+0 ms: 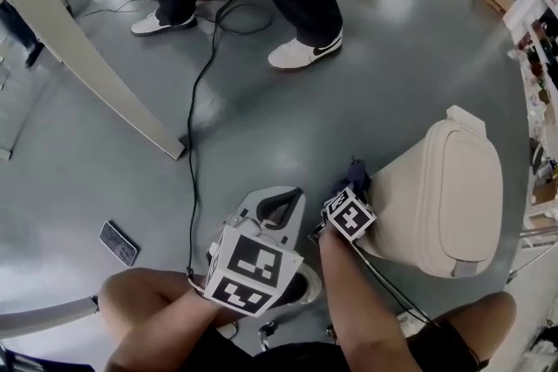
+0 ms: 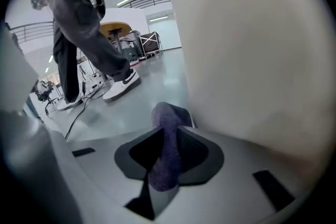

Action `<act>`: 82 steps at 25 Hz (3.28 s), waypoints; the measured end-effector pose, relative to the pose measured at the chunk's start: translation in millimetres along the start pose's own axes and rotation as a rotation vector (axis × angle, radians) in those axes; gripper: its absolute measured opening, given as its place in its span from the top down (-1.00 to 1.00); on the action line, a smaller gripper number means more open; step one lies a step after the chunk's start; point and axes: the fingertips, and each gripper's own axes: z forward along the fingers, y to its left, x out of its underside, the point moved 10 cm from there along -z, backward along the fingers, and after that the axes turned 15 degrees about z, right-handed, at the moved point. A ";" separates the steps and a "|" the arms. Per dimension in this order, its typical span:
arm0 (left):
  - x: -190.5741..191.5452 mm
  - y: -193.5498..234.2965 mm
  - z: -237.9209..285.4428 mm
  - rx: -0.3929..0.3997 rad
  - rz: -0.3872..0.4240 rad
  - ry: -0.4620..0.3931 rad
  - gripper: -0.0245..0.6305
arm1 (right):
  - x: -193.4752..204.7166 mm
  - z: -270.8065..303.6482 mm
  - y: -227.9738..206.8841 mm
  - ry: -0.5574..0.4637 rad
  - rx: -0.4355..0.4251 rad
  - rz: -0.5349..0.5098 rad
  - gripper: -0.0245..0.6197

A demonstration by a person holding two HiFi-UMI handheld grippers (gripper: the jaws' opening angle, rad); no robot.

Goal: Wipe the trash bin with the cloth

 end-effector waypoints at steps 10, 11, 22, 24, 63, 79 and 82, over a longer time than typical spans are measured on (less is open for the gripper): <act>-13.3 14.3 7.7 -0.012 -0.052 0.001 0.93 | -10.8 -74.3 46.3 -0.131 -0.305 -0.359 0.68; -17.7 13.5 3.0 -0.003 -0.085 -0.018 0.93 | -11.7 -84.6 46.8 -0.139 -0.315 -0.370 0.68; -54.4 -5.4 -56.1 -0.131 -0.136 -0.132 0.93 | -39.0 -235.7 33.8 -0.195 -0.520 -0.219 0.68; -67.2 -13.0 -58.4 -0.164 -0.081 -0.116 0.93 | -53.8 -266.5 30.6 -0.233 -0.586 -0.271 0.68; -182.7 -199.5 -121.3 -0.049 0.059 -0.430 0.93 | -213.4 -408.7 -189.3 -0.546 -0.504 -0.436 0.68; -179.4 -217.6 -107.6 -0.042 0.141 -0.391 0.93 | -212.2 -416.5 -190.0 -0.609 -0.541 -0.377 0.69; -177.2 -218.1 -105.0 -0.035 0.148 -0.380 0.93 | -206.5 -413.3 -186.9 -0.624 -0.532 -0.413 0.69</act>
